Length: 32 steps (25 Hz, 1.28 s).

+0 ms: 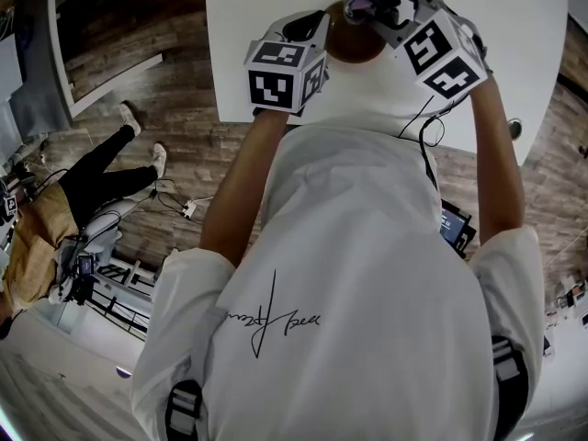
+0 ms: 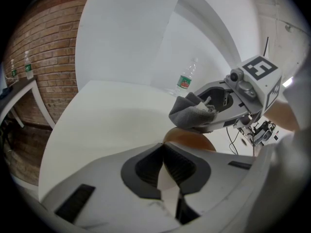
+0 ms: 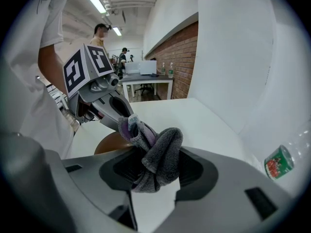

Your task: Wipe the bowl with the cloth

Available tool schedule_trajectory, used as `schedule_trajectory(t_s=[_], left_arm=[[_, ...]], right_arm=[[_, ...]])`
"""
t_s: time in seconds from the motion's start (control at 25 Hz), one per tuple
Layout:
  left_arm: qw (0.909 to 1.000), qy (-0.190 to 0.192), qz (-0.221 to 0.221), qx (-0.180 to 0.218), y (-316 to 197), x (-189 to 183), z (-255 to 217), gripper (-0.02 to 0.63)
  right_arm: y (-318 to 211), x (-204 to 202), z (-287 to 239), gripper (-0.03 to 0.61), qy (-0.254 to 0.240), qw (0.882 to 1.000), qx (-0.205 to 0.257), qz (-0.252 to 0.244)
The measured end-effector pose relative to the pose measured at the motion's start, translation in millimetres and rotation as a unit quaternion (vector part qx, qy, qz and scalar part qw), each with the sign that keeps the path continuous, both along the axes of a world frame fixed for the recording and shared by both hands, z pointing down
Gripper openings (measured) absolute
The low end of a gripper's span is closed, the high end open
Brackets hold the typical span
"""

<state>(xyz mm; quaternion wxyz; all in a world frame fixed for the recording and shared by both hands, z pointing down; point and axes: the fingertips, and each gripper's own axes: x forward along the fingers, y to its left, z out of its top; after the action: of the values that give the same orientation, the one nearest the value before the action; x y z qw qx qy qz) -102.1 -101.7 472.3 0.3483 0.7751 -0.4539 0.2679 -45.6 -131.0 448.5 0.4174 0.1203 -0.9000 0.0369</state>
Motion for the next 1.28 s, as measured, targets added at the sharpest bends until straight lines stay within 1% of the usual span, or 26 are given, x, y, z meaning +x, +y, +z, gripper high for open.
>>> schedule_trajectory(t_s=[0.44,0.84,1.04,1.28], left_arm=[[1.0,-0.004,0.008,0.003,-4.7,2.9,1.3,0.011],[0.9999,-0.005,0.01,0.006,-6.3,0.1,2.1,0.011],[0.9999,-0.009,0.007,0.01,-8.0,-2.9,2.8,0.012],[0.9998,-0.012,0.003,0.013,-10.0,-3.0,2.4,0.011]], right_arm=[[-1.3,-4.3,4.8,0.181,0.011,1.0,0.016,-0.01],[-2.8,-17.0,6.3,0.181,0.022,0.999,0.033,-0.021],[-7.6,-24.3,2.4,0.183,0.018,0.999,0.043,-0.015],[-11.1,-21.1,3.4,0.184,0.009,0.999,0.034,0.001]])
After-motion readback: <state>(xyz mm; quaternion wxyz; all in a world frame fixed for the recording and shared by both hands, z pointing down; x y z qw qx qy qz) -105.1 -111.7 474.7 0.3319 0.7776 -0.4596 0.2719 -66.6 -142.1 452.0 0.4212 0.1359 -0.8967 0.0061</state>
